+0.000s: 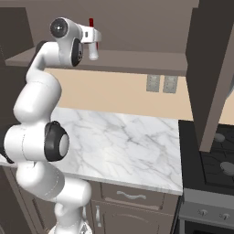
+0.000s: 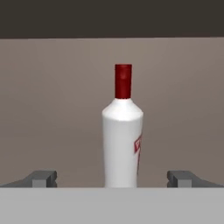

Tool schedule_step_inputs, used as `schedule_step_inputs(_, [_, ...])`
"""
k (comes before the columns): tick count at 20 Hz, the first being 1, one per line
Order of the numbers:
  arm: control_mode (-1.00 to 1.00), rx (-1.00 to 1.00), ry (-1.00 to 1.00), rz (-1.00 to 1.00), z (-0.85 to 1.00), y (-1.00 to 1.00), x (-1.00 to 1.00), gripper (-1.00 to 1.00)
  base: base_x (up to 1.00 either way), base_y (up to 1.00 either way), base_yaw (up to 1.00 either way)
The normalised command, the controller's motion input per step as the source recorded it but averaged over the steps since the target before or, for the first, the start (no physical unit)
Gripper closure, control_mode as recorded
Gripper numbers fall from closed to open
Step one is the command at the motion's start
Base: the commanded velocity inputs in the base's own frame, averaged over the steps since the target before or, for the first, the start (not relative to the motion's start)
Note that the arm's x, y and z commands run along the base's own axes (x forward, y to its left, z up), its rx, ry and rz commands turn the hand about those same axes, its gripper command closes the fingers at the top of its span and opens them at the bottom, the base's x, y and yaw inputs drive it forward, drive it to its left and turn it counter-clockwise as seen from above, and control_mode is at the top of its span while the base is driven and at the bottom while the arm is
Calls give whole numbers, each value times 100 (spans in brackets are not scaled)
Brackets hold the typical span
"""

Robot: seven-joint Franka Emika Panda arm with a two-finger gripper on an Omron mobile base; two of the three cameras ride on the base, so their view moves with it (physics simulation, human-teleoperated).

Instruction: Open the cabinet directly in front. Then move the liquor and the mug to the dining counter with the candle on it.

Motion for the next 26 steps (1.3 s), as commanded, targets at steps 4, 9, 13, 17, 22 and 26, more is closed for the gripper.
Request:
schedule_step_inputs(4, [-100,0,0,0,0,0,16,-100,0,0,0])
schedule_step_inputs(9, [-100,0,0,0,0,0,9,-100,0,0,0])
schedule_step_inputs(13, [-100,0,0,0,0,0,8,-100,0,0,0])
schedule_step_inputs(17, [-100,0,0,0,0,0,12,-100,0,0,0])
schedule_step_inputs(22, [-100,0,0,0,0,0,20,-100,0,0,0])
schedule_step_inputs(26, [-100,0,0,0,0,-1,13,-100,0,0,0])
